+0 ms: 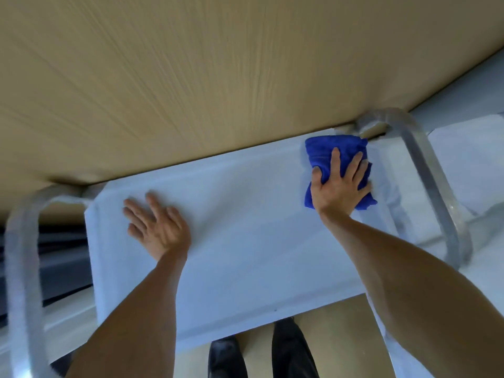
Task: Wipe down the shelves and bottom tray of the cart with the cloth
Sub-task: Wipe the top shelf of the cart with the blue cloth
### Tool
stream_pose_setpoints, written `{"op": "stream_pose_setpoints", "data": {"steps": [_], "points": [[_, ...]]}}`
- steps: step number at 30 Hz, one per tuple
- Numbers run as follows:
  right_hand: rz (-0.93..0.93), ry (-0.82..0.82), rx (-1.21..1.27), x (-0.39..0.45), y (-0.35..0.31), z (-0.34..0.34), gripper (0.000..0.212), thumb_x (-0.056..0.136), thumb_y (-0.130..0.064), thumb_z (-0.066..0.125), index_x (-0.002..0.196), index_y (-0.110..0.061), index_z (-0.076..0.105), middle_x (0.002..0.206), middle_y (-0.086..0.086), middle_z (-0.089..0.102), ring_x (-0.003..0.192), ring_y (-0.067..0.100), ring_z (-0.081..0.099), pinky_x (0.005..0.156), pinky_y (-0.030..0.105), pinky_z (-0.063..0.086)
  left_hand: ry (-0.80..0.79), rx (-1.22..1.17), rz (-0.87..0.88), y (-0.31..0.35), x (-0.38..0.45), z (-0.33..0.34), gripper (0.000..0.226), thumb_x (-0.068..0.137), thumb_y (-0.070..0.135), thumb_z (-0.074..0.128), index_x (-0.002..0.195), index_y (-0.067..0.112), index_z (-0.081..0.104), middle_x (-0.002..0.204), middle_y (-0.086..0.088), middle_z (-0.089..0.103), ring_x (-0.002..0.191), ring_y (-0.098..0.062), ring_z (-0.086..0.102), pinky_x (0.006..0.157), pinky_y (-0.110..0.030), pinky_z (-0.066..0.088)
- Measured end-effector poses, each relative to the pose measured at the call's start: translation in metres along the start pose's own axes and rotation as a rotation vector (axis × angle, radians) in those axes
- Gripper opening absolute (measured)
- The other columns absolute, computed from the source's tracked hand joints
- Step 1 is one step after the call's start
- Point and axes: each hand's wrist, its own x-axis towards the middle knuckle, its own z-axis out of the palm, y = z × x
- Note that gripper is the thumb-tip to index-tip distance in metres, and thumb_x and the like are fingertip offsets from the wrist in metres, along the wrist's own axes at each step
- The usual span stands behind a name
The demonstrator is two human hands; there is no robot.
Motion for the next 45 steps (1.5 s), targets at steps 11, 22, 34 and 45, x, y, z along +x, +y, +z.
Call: {"op": "stream_pose_setpoints", "data": {"steps": [11, 22, 34, 45], "points": [[0.215, -0.017, 0.001, -0.015, -0.119, 0.011, 0.059, 0.099, -0.052, 0.034, 0.154, -0.031, 0.034, 0.164, 0.013, 0.018, 0.148, 0.033, 0.020, 0.109, 0.058, 0.021, 0.002, -0.065, 0.048, -0.011, 0.007, 0.007, 0.061, 0.095, 0.038, 0.021, 0.154, 0.021, 0.024, 0.162, -0.023, 0.003, 0.149, -0.042, 0.003, 0.116, -0.054, 0.012], [-0.402, -0.250, 0.004, -0.134, -0.191, 0.011, 0.055, 0.100, -0.051, 0.042, 0.152, -0.037, 0.034, 0.164, 0.014, 0.020, 0.148, 0.035, 0.023, 0.104, 0.057, 0.032, -0.105, 0.121, 0.173, -0.017, 0.019, -0.077, 0.056, 0.090, 0.014, 0.046, 0.146, 0.010, 0.038, 0.159, -0.022, 0.020, 0.146, -0.036, 0.019, 0.116, -0.048, 0.015], [-0.067, -0.245, 0.018, -0.126, -0.166, 0.001, 0.059, 0.101, -0.051, 0.037, 0.155, -0.031, 0.027, 0.165, 0.018, 0.009, 0.147, 0.039, 0.017, 0.105, 0.060, 0.028, 0.037, 0.149, -0.204, -0.082, 0.058, -0.178, 0.028, 0.090, -0.001, 0.042, 0.118, 0.002, 0.042, 0.098, -0.020, 0.067, 0.089, -0.039, 0.066, 0.064, -0.038, 0.040], [-0.769, -0.340, -0.075, -0.192, -0.297, 0.016, 0.050, 0.101, -0.042, 0.045, 0.150, -0.028, 0.042, 0.157, 0.018, 0.031, 0.141, 0.041, 0.030, 0.101, 0.056, 0.036, 0.009, 0.142, -0.198, -0.100, 0.058, -0.167, 0.020, 0.087, 0.004, 0.052, 0.103, 0.009, 0.042, 0.089, -0.012, 0.069, 0.079, -0.033, 0.067, 0.058, -0.034, 0.040]]}}
